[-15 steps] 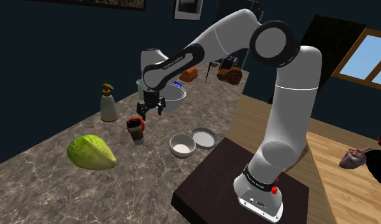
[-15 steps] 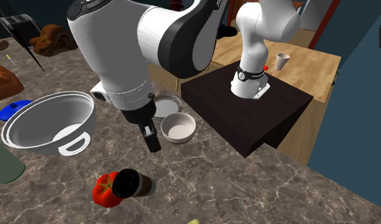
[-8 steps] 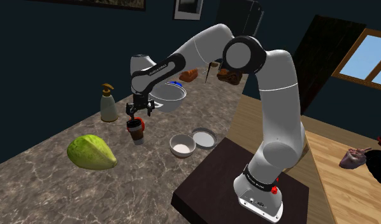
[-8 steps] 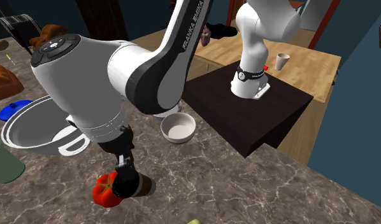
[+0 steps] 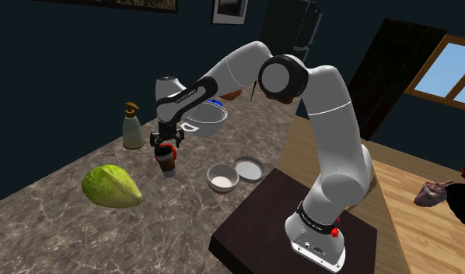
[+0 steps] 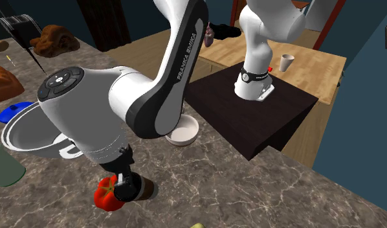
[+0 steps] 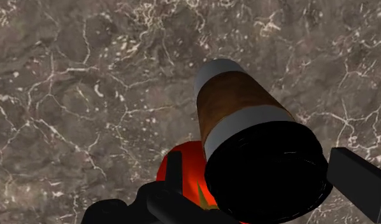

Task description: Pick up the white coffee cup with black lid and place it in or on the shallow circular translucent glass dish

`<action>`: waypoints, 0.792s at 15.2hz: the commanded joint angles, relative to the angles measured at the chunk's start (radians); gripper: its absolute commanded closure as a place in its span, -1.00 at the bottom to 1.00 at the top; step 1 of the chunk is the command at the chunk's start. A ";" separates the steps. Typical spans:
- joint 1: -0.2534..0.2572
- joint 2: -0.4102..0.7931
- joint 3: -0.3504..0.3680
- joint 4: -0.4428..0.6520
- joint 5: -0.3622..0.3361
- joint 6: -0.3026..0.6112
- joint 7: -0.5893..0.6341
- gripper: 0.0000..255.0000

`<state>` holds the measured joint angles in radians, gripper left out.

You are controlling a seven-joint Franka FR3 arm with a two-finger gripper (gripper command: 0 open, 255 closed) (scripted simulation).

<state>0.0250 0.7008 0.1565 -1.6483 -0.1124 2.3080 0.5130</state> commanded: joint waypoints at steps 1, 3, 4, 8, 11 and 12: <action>0.001 0.018 -0.003 0.002 -0.002 0.012 0.001 -1.00; 0.001 0.018 -0.003 0.002 -0.002 0.012 0.001 -1.00; 0.001 0.018 -0.003 0.002 -0.002 0.012 0.001 -1.00; 0.001 0.018 -0.003 0.002 -0.002 0.012 0.001 -1.00; 0.002 0.018 -0.003 0.002 -0.002 0.012 0.002 1.00; 0.002 0.018 -0.003 0.003 -0.002 0.011 0.002 1.00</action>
<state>0.0271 0.7176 0.1545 -1.6454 -0.1147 2.3195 0.5146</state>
